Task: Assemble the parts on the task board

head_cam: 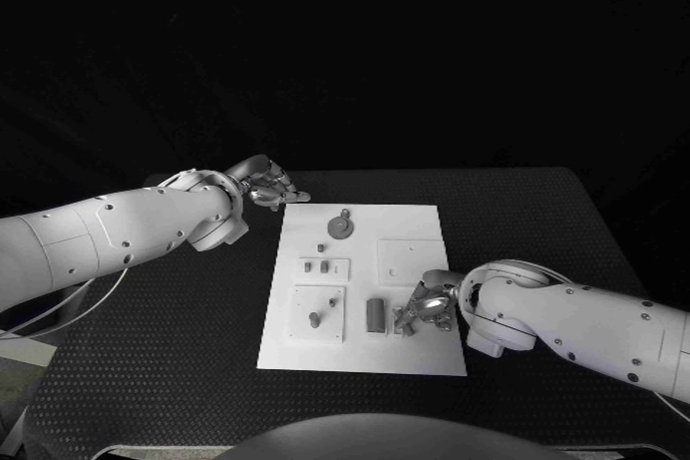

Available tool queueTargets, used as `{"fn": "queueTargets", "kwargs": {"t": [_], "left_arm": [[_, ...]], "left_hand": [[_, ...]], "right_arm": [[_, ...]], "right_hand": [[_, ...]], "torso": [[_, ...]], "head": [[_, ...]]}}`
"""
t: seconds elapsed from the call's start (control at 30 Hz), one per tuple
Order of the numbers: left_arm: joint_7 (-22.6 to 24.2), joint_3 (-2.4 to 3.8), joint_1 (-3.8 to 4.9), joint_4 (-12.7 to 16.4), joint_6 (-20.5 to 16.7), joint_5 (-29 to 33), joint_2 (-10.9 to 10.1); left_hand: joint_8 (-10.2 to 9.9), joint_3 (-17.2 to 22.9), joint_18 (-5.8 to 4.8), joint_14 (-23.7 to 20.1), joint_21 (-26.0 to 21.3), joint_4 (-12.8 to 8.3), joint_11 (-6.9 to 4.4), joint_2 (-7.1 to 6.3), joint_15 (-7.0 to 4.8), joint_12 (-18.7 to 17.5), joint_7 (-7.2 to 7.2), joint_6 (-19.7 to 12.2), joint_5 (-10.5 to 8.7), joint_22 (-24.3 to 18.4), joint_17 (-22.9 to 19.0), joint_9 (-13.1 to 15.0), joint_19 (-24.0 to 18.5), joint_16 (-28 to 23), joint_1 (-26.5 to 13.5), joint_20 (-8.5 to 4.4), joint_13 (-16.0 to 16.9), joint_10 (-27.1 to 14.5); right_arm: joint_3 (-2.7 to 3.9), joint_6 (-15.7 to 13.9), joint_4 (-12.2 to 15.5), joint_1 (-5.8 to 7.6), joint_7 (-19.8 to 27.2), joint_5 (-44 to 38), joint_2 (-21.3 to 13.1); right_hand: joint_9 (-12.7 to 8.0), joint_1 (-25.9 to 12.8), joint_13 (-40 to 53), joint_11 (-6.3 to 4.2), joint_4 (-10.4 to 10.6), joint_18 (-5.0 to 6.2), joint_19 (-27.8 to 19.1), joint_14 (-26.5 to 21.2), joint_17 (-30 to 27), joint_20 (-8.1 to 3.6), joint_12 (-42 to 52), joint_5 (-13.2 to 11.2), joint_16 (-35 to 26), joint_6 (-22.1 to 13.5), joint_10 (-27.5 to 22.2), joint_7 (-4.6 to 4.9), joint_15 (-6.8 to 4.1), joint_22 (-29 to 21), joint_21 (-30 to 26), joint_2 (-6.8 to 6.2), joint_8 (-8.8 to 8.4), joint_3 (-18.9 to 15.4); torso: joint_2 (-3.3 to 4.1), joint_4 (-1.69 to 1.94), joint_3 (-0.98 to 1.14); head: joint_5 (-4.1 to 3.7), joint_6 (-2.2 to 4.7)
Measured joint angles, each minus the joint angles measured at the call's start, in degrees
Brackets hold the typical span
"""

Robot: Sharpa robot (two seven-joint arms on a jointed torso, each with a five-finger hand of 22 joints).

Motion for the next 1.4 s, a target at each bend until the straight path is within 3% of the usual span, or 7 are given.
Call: {"fn": "queueTargets", "kwargs": {"t": [0.17,0.27,0.37,0.73,1.1,1.4], "left_arm": [[0.00,0.00,0.00,-0.01,0.01,0.00,0.01],[0.00,0.00,0.00,-0.02,0.02,0.00,0.01],[0.00,0.00,0.00,-0.03,0.02,0.00,0.00],[-0.03,0.00,0.00,-0.03,0.04,0.00,0.00],[-0.04,0.00,0.00,0.00,0.05,-0.01,-0.08],[-0.06,-0.01,0.00,0.00,0.07,-0.02,-0.09]], "left_hand": [[-0.23,-0.13,0.00,0.00,0.00,0.13,0.00,0.00,0.00,0.00,0.00,0.00,0.00,0.00,0.00,-0.05,0.00,0.00,0.00,0.00,0.00,0.00],[-0.23,-0.29,0.00,0.00,0.00,-0.03,0.00,0.14,0.00,0.00,0.00,0.00,0.00,0.00,0.00,-0.05,0.00,0.00,0.14,0.00,0.00,0.00],[-0.23,-0.29,0.00,-0.01,0.00,-0.03,0.00,0.23,0.01,0.00,0.03,0.03,0.00,0.00,-0.01,-0.05,0.00,0.00,0.23,0.01,0.00,0.00],[-0.23,-0.36,0.00,-0.02,0.00,0.05,0.00,0.16,0.01,0.00,0.20,0.20,0.00,-0.05,-0.01,-0.12,-0.01,0.00,0.79,0.01,0.01,0.00],[-0.23,-0.60,0.00,-0.02,0.00,-0.04,-0.01,0.14,0.02,0.00,0.20,0.20,0.00,-0.09,0.04,-0.17,-0.01,0.00,0.76,0.01,0.01,0.01],[-0.23,-0.74,0.00,-0.02,0.00,0.10,-0.01,0.14,0.02,0.00,0.20,0.20,0.00,-0.15,0.03,-0.23,-0.01,0.00,0.76,0.01,-0.04,0.01]], "right_arm": [[-0.01,-0.02,-0.17,-0.01,0.23,-0.39,0.12],[-0.01,-0.04,-0.19,-0.02,0.40,-0.54,0.11],[-0.01,-0.07,-0.19,-0.02,0.57,-0.70,0.06],[0.03,-0.65,-0.94,0.01,1.26,2.02,-0.78],[-0.07,-4.72,-0.52,-0.06,1.50,11.37,-2.16],[-0.06,-5.92,-0.05,-0.04,1.04,17.48,-1.93]], "right_hand": [[0.32,2.58,0.00,-0.14,-1.71,0.00,-0.06,0.00,0.00,0.06,0.08,0.00,0.00,-0.19,0.14,0.00,0.00,0.25,0.07,5.07,0.34,0.77],[0.38,3.04,-0.02,-0.32,-3.25,0.00,-0.07,0.01,0.00,0.07,0.22,-0.01,0.00,-0.06,0.32,0.15,0.01,0.37,0.38,6.94,0.49,0.50],[0.49,3.08,-0.13,-0.41,-4.27,0.00,-0.07,0.23,0.18,0.07,0.22,-0.02,0.00,-0.05,0.84,0.17,-0.20,0.45,0.39,7.96,0.62,0.12],[0.62,3.58,-0.14,-0.73,-4.65,0.00,-0.06,0.77,0.99,0.08,0.22,-0.06,0.52,1.02,1.15,-0.14,-0.49,0.57,0.64,8.43,1.04,-0.27],[0.62,3.57,-0.36,-1.14,-4.64,0.09,0.15,1.79,1.72,0.28,0.46,-0.06,0.78,2.14,2.17,-0.36,-0.94,0.57,1.05,8.41,1.33,-1.07],[0.83,3.10,-0.46,-1.45,-4.71,0.29,0.48,2.59,2.62,0.15,0.45,-0.06,0.78,2.72,2.50,-0.61,-1.29,0.48,1.05,7.94,1.38,-1.47]], "torso": [[0.00,0.01,0.00],[0.01,0.01,0.01],[0.01,0.01,0.00],[0.00,0.01,0.00],[0.00,-0.01,0.01],[0.00,-0.03,0.01]], "head": [[0.00,0.01],[0.00,0.01],[0.02,0.00],[0.03,-0.01],[0.04,0.02],[0.04,0.07]]}}
